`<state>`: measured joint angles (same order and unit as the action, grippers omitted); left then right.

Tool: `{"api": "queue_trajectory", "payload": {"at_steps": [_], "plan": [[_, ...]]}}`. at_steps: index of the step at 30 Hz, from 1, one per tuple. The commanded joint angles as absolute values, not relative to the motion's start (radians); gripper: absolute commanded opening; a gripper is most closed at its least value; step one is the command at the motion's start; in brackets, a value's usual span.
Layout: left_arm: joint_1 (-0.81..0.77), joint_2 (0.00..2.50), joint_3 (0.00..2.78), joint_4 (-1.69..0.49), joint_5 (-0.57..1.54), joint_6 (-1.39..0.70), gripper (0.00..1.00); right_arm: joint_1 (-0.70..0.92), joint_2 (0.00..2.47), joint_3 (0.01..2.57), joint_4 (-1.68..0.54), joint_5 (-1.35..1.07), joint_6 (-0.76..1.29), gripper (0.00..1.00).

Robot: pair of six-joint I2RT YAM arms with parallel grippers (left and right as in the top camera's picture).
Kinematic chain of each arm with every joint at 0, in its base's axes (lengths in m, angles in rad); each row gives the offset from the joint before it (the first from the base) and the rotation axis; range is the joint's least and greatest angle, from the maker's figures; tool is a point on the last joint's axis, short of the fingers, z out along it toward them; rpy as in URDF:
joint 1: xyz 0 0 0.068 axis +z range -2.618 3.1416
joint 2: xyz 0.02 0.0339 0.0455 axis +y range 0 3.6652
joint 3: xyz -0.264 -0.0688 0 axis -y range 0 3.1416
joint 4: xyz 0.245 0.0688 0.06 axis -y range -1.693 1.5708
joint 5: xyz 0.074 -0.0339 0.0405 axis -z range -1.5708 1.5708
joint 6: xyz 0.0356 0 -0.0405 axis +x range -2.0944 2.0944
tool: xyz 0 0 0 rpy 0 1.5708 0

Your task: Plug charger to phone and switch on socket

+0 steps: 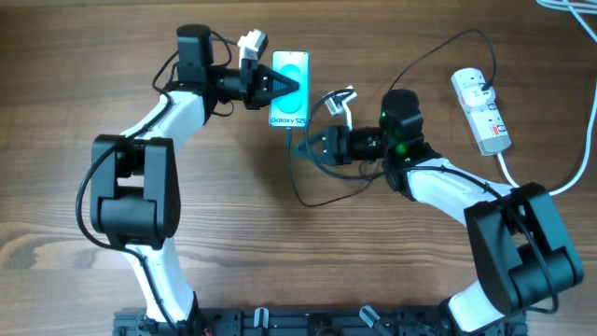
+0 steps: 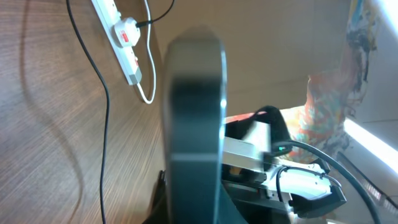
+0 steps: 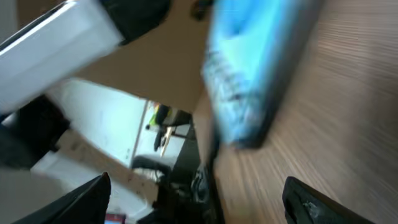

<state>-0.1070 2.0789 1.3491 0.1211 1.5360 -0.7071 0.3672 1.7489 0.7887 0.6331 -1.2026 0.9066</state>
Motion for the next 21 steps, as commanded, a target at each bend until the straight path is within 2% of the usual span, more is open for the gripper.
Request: {"api": "queue_trajectory", "payload": {"at_steps": [1, 3, 5, 7, 10, 11, 18, 19, 21], "plan": [[-0.136, 2.074, 1.345, 0.124, 1.577, -0.680, 0.04, 0.402, 1.747, 0.804, 0.616, -1.134, 0.829, 0.88], [-0.136, 2.074, 1.345, 0.124, 1.577, -0.680, 0.04, 0.414, 1.747, 0.804, 0.616, -1.095, 0.830, 0.80], [-0.136, 2.074, 1.345, 0.124, 1.577, -0.680, 0.04, 0.414, 1.747, 0.804, 0.616, -1.057, 0.830, 0.58], [-0.136, 2.074, 1.345, 0.123, 1.577, -0.681, 0.04, 0.414, 1.747, 0.804, 0.616, -1.053, 0.830, 0.50], [-0.136, 2.074, 1.345, 0.124, 1.577, -0.681, 0.04, 0.414, 1.747, 0.804, 0.616, -1.048, 0.834, 0.30], [-0.136, 2.074, 1.345, 0.124, 1.577, -0.681, 0.04, 0.414, 1.747, 0.804, 0.616, -1.045, 0.840, 0.26], [-0.134, 2.074, 1.345, 0.124, 1.577, -0.688, 0.04, 0.414, 1.747, 0.804, 0.616, -1.038, 0.842, 0.25], [-0.133, 2.074, 1.345, 0.124, 1.577, -0.689, 0.04, 0.414, 1.747, 0.804, 0.616, -1.038, 0.842, 0.27], [-0.128, 2.074, 1.345, 0.124, 1.577, -0.701, 0.04, 0.414, 1.747, 0.804, 0.616, -1.038, 0.844, 0.38]]}}
